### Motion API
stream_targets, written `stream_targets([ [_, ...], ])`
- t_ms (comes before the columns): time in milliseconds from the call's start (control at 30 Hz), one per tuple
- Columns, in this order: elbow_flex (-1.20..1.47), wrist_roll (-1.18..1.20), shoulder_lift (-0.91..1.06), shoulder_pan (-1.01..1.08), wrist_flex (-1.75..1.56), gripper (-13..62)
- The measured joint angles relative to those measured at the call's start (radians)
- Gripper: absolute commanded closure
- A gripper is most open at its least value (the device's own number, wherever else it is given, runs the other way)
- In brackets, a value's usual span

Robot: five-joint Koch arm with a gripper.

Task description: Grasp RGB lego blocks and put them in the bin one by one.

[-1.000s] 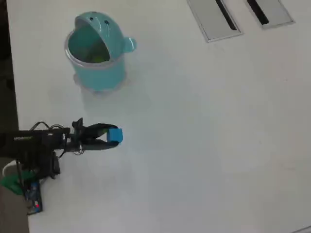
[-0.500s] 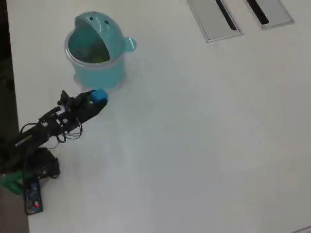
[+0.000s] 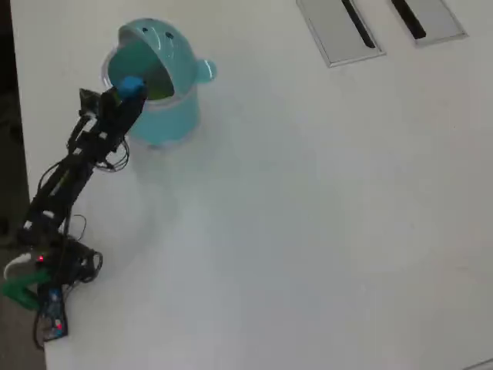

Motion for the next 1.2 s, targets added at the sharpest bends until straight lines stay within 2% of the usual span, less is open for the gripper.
stream_targets([
  [367, -0.256, 0.000, -0.258, -0.097, 0.069, 36.3],
  [400, -0.354, -0.002, -0.311, -0.100, 0.075, 36.3],
  [600, -0.442, 0.005, -0.425, -0.120, 0.117, 21.6],
  [667, -0.472, 0.009, -0.426, -0.123, 0.117, 18.7],
  [933, -0.469, 0.051, -0.417, -0.130, 0.117, 16.1],
  [1200, -0.319, 0.052, -0.249, -0.114, 0.152, 16.3],
])
